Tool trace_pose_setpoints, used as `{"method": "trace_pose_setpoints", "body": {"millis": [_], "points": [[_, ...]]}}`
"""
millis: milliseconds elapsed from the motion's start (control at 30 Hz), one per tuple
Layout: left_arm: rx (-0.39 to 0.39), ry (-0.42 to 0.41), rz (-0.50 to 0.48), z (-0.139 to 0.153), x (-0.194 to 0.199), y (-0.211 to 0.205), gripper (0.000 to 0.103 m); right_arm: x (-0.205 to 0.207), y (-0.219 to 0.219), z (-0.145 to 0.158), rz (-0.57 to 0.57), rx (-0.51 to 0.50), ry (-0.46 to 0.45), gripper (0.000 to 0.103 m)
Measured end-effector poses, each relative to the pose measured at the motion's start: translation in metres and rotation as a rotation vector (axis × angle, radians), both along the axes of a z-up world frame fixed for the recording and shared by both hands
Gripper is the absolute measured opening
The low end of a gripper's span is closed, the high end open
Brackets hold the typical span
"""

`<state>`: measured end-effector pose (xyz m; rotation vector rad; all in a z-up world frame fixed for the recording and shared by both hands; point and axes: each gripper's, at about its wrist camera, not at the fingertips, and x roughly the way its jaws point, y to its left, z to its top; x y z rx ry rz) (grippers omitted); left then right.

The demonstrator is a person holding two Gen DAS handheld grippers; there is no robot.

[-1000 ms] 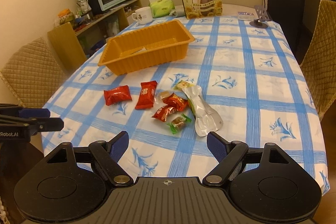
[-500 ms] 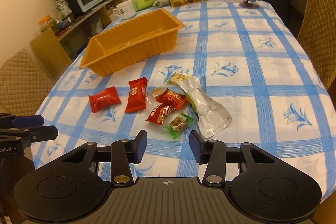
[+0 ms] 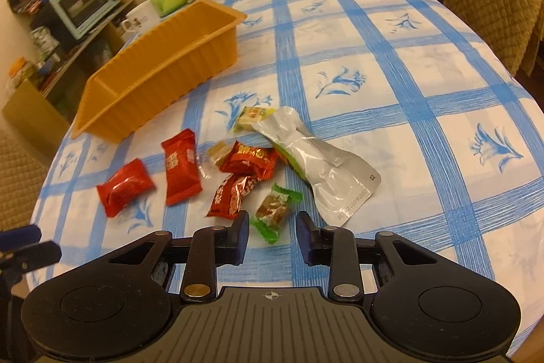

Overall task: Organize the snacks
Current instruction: 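Grasp the green-wrapped sweet with the right tool while the left tool grasps the red candy bag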

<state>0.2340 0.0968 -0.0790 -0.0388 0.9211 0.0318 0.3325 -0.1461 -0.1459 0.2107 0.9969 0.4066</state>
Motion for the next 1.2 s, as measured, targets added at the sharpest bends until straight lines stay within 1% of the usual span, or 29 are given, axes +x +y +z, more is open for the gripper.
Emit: {"method": "trace_pose_setpoints", "body": {"millis": [133, 267, 367, 467, 600, 767, 1033, 1200], "points": [[-0.003, 0.005, -0.006, -0.003, 0.005, 0.007, 0.053, 0.006, 0.006, -0.003, -0.033, -0.018, 0.008, 0.032], [-0.002, 0.011, -0.018, -0.006, 0.011, 0.013, 0.053, 0.008, 0.014, -0.005, -0.032, -0.057, -0.003, 0.03], [-0.003, 0.017, -0.035, -0.009, 0.016, 0.015, 0.053, 0.007, 0.022, -0.005, -0.002, -0.111, -0.032, 0.028], [0.001, 0.021, -0.055, -0.012, 0.02, 0.016, 0.053, 0.004, 0.03, -0.007, 0.033, -0.168, -0.062, 0.023], [0.016, 0.021, -0.093, -0.016, 0.028, 0.013, 0.053, 0.001, 0.033, -0.009, 0.073, -0.198, -0.088, 0.021], [0.042, 0.021, -0.146, -0.024, 0.04, 0.01, 0.053, 0.0, 0.027, -0.003, 0.062, -0.165, -0.077, 0.02], [0.152, 0.016, -0.271, -0.041, 0.066, 0.0, 0.053, -0.003, 0.008, 0.017, 0.006, -0.098, -0.089, 0.02], [0.204, 0.018, -0.353, -0.051, 0.083, -0.009, 0.05, -0.007, -0.006, 0.024, -0.043, -0.079, -0.082, 0.02]]}}
